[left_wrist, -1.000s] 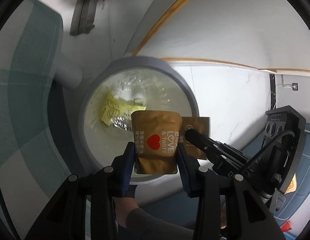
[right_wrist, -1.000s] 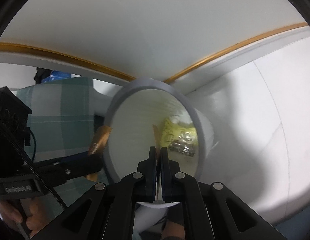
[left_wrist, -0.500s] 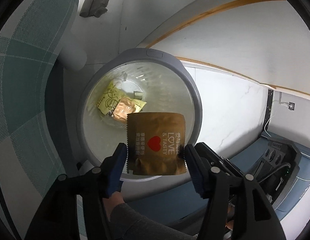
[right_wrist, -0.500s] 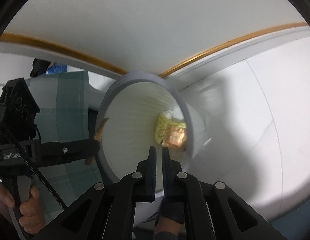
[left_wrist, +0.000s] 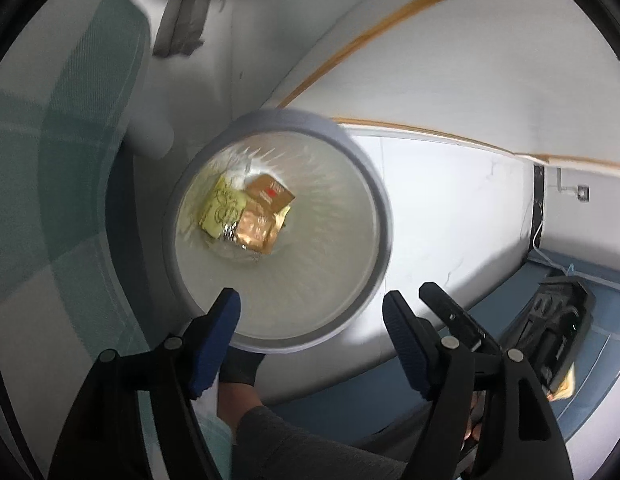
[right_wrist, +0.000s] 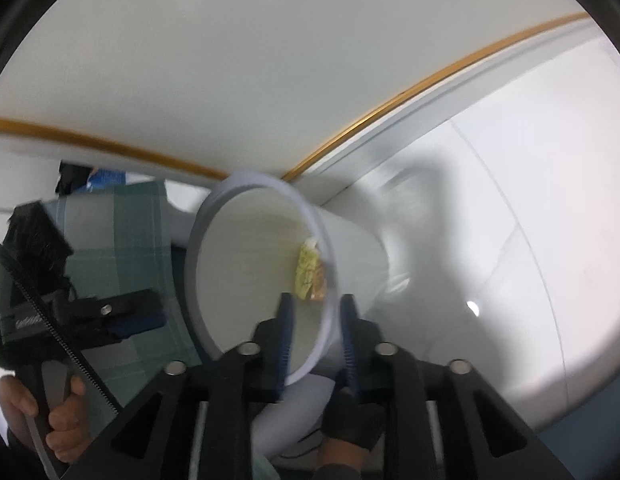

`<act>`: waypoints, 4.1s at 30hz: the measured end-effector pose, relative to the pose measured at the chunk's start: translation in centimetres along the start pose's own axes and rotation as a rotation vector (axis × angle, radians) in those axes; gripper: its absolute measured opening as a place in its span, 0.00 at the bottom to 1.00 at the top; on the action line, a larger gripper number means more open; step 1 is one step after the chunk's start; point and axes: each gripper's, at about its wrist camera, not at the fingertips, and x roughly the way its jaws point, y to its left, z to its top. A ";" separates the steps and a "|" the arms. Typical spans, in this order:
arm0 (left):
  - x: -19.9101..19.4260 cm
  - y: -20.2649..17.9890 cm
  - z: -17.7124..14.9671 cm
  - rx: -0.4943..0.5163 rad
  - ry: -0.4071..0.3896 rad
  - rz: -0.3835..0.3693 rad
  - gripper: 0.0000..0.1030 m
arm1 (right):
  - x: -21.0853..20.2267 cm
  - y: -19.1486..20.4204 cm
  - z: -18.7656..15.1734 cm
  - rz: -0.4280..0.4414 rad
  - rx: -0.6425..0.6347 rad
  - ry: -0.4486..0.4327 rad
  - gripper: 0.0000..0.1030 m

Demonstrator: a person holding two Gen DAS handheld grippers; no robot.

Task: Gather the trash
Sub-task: 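Open both grippers to drop the gold and brown packets into the bin, then move both open grippers back over the table toward the yellow wrapper and foam, then grasp the white foam piece with the right gripper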

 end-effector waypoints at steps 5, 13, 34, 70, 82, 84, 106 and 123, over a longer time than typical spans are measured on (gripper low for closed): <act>-2.7 -1.3 -0.9 0.089 -0.076 0.006 0.68 | -2.6 -2.9 -0.6 -0.018 0.105 -0.087 0.27; -9.3 -3.8 -4.2 0.282 -0.320 0.064 0.68 | -9.1 -3.6 1.0 -0.120 0.106 -0.280 0.29; -26.2 3.4 -13.8 0.243 -0.815 0.092 0.75 | -27.4 19.6 -4.5 0.036 -0.426 -0.728 0.45; -32.7 24.6 -21.7 -0.066 -1.150 0.171 0.89 | -12.1 45.5 -22.6 0.134 -0.877 -0.575 0.82; -31.6 30.9 -21.1 -0.219 -1.021 0.114 0.89 | -1.4 47.7 -19.6 -0.059 -0.870 -0.356 0.82; -31.8 31.5 -21.2 -0.234 -1.015 0.116 0.89 | -0.1 48.0 -18.6 -0.063 -0.850 -0.324 0.82; -32.9 35.0 -21.4 -0.291 -0.994 0.092 0.89 | 10.3 53.6 -13.2 -0.177 -0.811 0.022 0.50; -33.0 35.4 -22.1 -0.286 -1.005 0.069 0.89 | 8.8 53.3 -14.5 -0.234 -0.888 0.020 0.32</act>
